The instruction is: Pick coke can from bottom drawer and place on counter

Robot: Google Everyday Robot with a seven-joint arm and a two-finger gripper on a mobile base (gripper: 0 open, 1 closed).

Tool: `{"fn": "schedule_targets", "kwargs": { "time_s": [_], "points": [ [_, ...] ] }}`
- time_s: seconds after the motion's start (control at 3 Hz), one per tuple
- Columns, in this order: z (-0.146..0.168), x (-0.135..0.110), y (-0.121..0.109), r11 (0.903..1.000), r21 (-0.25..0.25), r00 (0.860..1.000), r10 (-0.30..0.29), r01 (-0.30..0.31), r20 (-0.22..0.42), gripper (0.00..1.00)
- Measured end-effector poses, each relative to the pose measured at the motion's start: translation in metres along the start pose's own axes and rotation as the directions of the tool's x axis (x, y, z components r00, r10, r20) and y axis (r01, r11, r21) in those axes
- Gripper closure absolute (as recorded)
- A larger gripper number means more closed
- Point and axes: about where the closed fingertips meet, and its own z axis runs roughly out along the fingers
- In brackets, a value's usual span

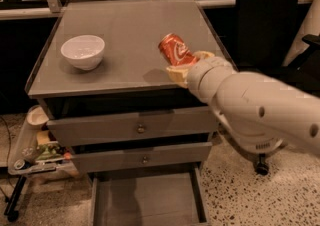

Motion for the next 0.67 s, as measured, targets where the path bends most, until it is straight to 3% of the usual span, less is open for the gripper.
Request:
{"fn": "schedule_targets", "kwargs": {
  "time_s": [0.33,0.67],
  "points": [
    [0.031,-0.016,0.014,0.9962,-0.087,1.0,-0.004,0.005,0.009,1.0],
    [0.062,-0.016,0.033,0.9843,-0.175,1.0,-0.024,0.023,-0.001,1.0]
  ]
}}
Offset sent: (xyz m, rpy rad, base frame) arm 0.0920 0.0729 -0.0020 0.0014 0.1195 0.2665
